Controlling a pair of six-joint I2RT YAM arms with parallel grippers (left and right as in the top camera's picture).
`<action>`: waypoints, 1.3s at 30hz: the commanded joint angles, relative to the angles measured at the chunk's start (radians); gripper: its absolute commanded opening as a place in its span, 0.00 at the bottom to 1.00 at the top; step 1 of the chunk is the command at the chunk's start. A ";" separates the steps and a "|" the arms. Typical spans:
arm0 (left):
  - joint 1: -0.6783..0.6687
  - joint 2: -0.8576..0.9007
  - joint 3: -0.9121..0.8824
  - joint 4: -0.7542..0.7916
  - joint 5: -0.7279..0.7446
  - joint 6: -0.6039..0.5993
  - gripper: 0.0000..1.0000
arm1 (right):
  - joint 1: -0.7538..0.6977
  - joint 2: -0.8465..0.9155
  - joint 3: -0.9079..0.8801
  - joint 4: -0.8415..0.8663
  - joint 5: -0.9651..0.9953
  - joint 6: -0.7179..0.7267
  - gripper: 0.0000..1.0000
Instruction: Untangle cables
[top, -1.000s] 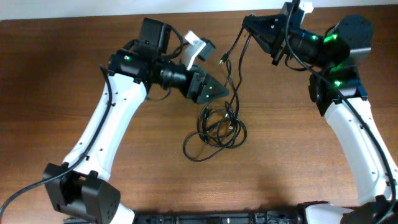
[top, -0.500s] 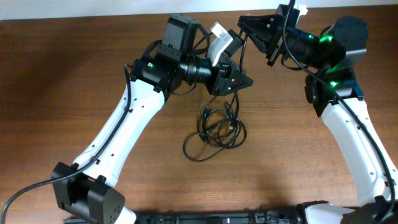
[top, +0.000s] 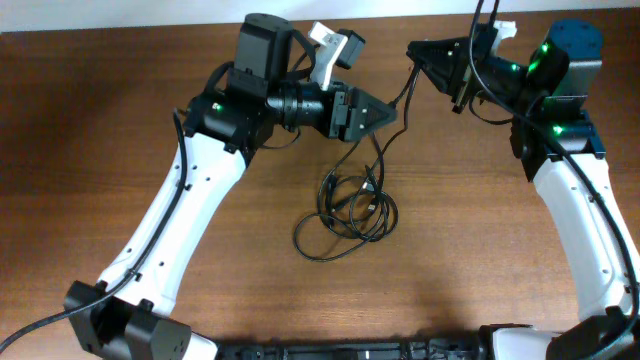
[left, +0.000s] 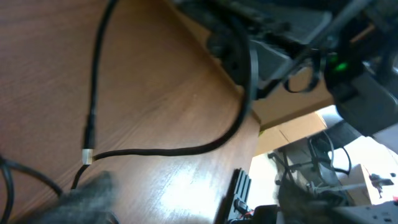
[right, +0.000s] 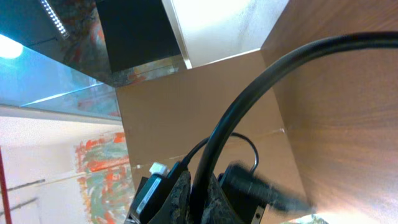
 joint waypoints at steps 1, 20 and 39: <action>-0.035 -0.015 0.004 -0.002 -0.047 0.000 0.99 | 0.007 -0.002 0.000 0.005 -0.028 0.032 0.04; -0.113 -0.015 0.004 0.034 -0.019 0.040 0.00 | 0.074 -0.002 0.000 0.007 0.006 -0.019 0.04; 0.141 -0.322 0.004 0.589 -0.031 -0.868 0.00 | -0.039 -0.002 0.000 -0.337 -0.353 -1.429 0.76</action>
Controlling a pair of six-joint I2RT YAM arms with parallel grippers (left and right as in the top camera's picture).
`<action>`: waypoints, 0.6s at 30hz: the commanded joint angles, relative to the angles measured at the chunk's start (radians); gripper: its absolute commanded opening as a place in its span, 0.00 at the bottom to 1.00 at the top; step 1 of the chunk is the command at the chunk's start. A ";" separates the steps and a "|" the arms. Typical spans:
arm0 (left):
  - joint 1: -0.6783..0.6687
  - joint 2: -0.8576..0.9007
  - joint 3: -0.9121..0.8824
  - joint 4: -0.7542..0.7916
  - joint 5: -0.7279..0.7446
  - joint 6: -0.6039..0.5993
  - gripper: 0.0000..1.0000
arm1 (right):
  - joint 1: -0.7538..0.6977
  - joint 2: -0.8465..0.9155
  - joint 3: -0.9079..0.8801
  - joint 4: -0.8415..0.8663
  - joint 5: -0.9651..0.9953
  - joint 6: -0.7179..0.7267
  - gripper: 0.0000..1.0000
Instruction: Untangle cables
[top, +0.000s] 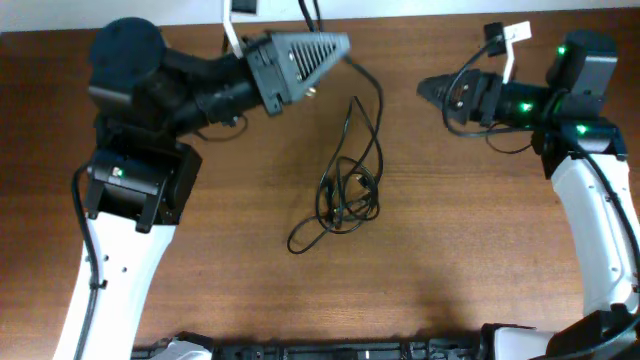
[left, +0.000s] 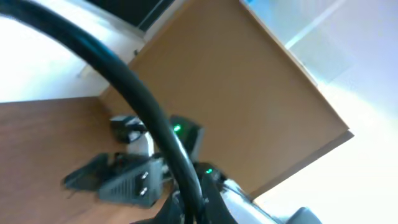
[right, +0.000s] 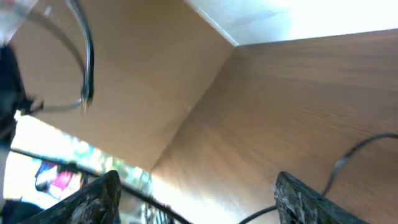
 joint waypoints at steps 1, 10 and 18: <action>0.039 -0.018 0.010 0.205 -0.029 -0.258 0.00 | 0.086 -0.004 -0.001 0.003 -0.078 -0.126 0.77; 0.111 -0.018 0.009 0.262 -0.041 -0.404 0.00 | 0.296 -0.004 -0.001 0.075 -0.025 -0.129 0.76; 0.142 -0.019 0.009 0.259 -0.037 -0.473 0.00 | 0.328 -0.004 -0.001 0.071 0.063 -0.100 0.04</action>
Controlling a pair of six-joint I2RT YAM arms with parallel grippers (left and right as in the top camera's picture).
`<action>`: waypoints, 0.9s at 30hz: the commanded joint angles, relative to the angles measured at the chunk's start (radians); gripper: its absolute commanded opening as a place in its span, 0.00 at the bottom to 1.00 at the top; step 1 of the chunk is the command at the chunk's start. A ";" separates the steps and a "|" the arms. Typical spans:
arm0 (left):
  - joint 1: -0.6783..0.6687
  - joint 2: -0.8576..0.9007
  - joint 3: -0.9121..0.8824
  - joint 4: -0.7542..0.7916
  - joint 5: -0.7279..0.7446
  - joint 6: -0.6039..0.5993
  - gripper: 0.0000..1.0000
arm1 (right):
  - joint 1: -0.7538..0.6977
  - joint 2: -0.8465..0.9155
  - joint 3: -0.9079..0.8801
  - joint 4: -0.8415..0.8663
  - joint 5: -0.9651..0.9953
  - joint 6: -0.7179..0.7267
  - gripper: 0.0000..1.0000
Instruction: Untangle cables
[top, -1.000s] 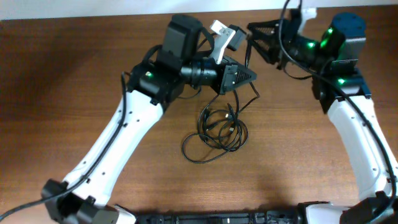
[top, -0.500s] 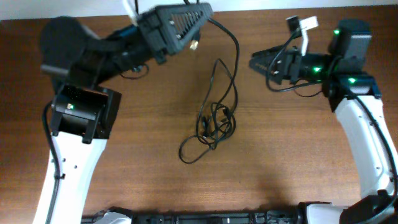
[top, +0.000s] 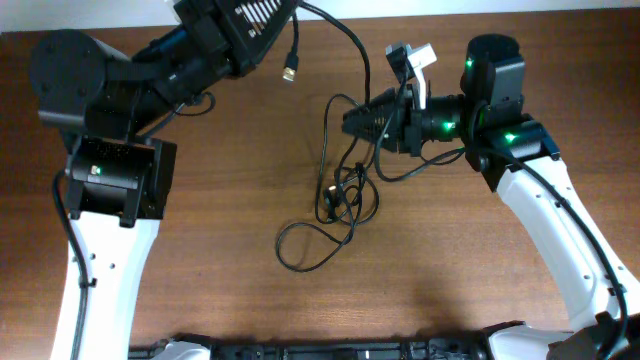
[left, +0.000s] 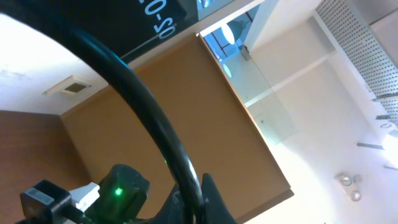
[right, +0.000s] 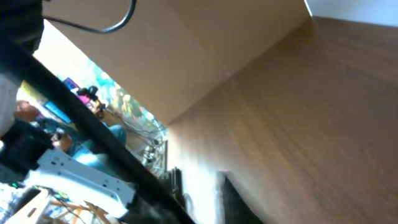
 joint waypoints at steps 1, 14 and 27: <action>0.053 -0.016 0.014 -0.002 -0.010 -0.021 0.00 | 0.007 -0.004 -0.001 0.003 0.023 0.078 0.04; 0.126 -0.016 0.014 -0.688 -0.086 0.544 0.89 | 0.006 -0.005 -0.001 1.169 0.161 1.833 0.04; 0.023 -0.016 0.014 -0.727 -0.087 0.710 0.85 | 0.007 -0.004 -0.001 1.222 0.259 1.831 0.04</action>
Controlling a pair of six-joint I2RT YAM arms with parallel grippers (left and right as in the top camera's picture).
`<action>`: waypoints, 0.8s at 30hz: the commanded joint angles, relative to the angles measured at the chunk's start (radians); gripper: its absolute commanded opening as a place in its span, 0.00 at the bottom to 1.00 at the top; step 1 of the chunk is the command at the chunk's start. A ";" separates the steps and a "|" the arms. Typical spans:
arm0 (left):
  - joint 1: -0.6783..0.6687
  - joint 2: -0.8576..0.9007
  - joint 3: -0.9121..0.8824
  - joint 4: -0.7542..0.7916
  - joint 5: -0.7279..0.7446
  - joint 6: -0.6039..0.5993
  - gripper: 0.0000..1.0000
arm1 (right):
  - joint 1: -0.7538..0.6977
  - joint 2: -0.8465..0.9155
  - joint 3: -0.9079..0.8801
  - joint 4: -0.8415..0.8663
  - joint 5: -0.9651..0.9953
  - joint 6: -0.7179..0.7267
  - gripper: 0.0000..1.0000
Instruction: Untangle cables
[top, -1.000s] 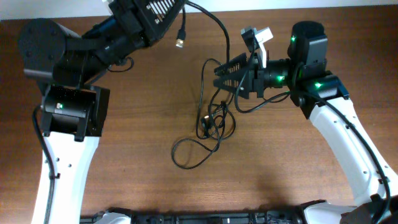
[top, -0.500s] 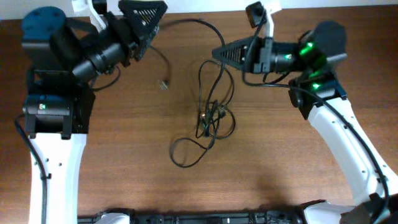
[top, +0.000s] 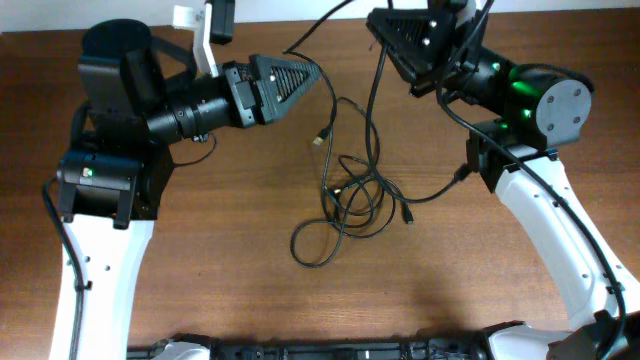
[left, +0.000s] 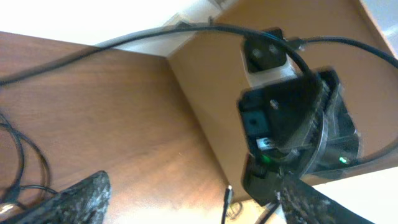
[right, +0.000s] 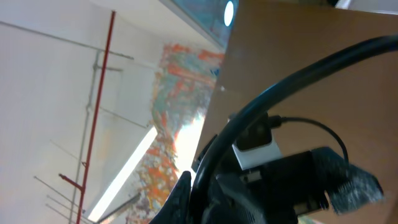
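The black cables (top: 350, 200) lie in a loose tangle mid-table. One strand (top: 377, 75) rises from the tangle to my right gripper (top: 385, 25), which is lifted at the back and shut on it. In the right wrist view that cable (right: 261, 106) runs down between the gripper's (right: 205, 193) closed fingers. My left gripper (top: 312, 72) hovers left of the strand, open; in its wrist view (left: 199, 200) nothing sits between the wide-apart fingers (left: 78, 198). A loose USB end (top: 318, 138) hangs near the tangle, and another plug (top: 407, 215) lies to its right.
The brown wooden table (top: 480, 290) carries only the cables. In the left wrist view the right gripper (left: 292, 124) faces me closely, with a cable looping over it. A beige panel stands behind the table's far edge.
My left gripper let go of the cable it held high at the back and now stands open, lower. My right gripper has gone from beside the tangle to high at the back, shut on a strand.
First my right gripper was shut on a cable at the back while the left was near a strand. Then the left held a cable high at the back left and the right was open. The right then reached the tangle, and now holds a strand up; the left is open.
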 joint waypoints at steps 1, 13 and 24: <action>0.000 -0.011 0.005 0.003 -0.111 -0.069 0.79 | 0.005 -0.006 0.013 0.004 -0.114 -0.044 0.04; 0.000 -0.011 0.005 0.009 -0.130 -0.610 1.00 | 0.115 -0.005 0.013 -0.005 -0.389 -0.767 0.04; 0.000 -0.011 0.005 0.010 0.062 -0.737 0.78 | 0.163 0.010 0.012 -0.144 -0.399 -0.869 0.04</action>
